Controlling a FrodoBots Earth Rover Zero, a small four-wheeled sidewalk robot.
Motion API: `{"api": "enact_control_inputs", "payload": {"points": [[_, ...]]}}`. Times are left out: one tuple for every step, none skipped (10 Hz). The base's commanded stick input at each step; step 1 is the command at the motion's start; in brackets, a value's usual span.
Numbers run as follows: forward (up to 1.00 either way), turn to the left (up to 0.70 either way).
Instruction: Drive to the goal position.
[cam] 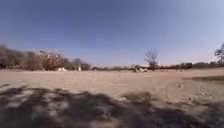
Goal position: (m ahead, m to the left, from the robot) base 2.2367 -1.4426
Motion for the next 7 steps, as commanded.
{"api": "enact_control_inputs", "payload": {"points": [[0.5,0.0],[0.5,0.0],[0.5,0.0],[0.5,0.0],[0.5,0.0],[0.5,0.0],[0.5,0.0]]}}
